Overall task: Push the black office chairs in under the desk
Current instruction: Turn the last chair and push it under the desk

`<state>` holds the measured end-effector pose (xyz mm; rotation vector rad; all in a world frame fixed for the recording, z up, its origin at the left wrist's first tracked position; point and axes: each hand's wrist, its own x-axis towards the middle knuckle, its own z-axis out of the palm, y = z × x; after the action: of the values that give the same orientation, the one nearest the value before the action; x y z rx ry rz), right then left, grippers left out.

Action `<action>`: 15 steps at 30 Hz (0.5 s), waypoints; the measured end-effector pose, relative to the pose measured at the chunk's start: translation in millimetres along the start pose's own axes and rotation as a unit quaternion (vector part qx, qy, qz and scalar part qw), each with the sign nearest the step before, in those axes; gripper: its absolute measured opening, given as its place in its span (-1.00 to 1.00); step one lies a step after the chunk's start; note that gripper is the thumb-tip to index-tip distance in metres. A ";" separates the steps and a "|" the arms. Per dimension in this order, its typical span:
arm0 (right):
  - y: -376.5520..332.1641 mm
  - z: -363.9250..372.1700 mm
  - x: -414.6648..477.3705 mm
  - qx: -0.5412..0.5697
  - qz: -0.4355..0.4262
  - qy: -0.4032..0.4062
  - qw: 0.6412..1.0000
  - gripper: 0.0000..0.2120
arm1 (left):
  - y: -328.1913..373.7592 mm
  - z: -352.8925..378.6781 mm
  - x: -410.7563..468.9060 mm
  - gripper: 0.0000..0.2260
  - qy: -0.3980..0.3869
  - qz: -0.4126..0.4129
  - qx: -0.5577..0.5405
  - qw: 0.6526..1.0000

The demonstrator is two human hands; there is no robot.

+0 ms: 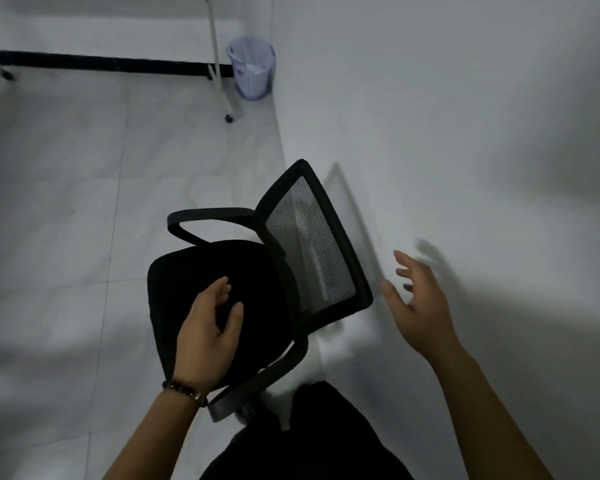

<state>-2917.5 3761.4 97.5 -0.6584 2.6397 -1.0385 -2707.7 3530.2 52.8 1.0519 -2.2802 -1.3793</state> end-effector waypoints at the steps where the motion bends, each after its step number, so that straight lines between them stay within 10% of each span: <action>1: 1.6 3.7 21.0 0.001 -0.009 -0.011 1.000 -0.54 | -1.0 8.0 9.3 -0.55 -0.001 -0.006 0.000 1.000; 15: 21.6 163.5 310.7 -0.055 -0.111 -0.229 0.965 -0.41 | -13.7 179.6 84.3 -0.55 -0.031 -0.147 -0.053 0.987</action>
<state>-3135.9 3528.5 -50.2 -1.0925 2.2635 -0.6854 -2861.8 3583.9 -60.9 1.3704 -2.1300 -1.6456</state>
